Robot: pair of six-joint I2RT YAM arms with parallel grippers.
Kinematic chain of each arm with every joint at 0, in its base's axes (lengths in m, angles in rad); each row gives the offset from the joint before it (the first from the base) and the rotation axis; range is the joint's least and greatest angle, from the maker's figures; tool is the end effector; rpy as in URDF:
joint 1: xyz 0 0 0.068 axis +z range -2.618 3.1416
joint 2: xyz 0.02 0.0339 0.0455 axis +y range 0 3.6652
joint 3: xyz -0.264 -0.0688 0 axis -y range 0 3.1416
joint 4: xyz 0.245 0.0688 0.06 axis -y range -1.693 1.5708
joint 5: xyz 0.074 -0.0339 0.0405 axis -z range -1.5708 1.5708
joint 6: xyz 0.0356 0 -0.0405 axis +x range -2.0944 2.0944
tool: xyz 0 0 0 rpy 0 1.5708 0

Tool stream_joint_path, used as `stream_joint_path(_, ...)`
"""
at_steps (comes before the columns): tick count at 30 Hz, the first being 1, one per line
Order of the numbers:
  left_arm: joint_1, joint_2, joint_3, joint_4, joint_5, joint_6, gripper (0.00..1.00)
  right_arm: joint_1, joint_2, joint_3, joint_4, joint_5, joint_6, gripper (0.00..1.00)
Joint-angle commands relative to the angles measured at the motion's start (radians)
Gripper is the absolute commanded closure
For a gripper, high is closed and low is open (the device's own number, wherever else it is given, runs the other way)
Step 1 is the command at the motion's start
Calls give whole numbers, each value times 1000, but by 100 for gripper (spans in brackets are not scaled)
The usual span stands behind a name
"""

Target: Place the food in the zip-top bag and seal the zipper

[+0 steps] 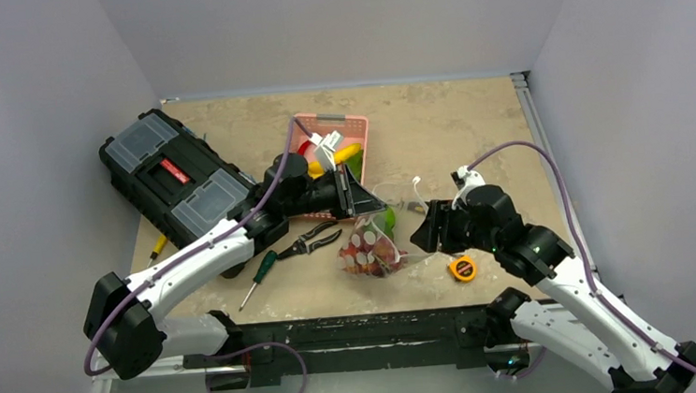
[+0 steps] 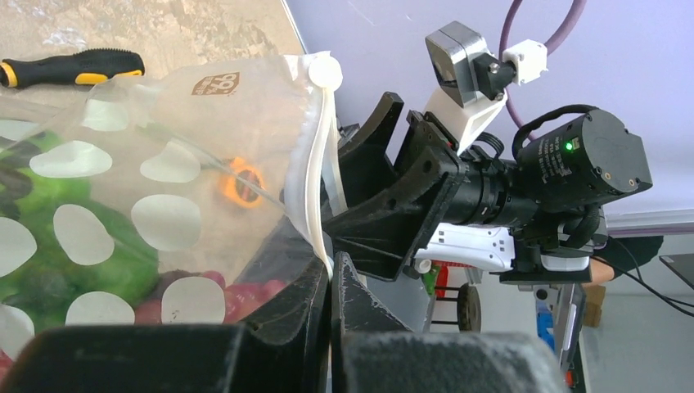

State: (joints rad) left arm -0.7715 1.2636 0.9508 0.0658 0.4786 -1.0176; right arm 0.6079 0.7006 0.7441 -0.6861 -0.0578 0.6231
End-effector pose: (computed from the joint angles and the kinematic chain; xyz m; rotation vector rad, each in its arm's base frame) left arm 0.1994 -0.2168 0.3210 0.1391 2.1440 -1.6049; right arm 0.1203 0.0862 0.2886 -0.0159 2.3151 0.7237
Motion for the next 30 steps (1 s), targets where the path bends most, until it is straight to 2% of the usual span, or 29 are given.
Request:
stream_joint_path(1,4,1,16,97,36,-25,100,-2,-11,-20,100,-123,13,44)
stream_joint_path(5,5,-2,13,88,44,-24,100,-2,21,-9,134,-142,-12,75)
stream_joint_path(8,4,-5,7,52,50,-4,100,-2,18,57,145,-84,-36,98)
stream_joint_path(14,5,-44,-33,-15,49,33,100,-3,69,130,228,-55,-61,100)
stream_joint_path(19,5,-66,-38,-53,68,45,100,-3,112,179,222,-77,-102,100)
stream_joint_path(21,4,-70,-44,-61,65,60,97,-2,105,171,230,-58,-109,100)
stream_joint_path(26,6,-87,-39,-150,9,113,85,-2,124,146,222,-49,-126,100)
stream_joint_path(30,11,-125,10,-314,-84,228,59,-2,114,108,252,-61,-119,100)
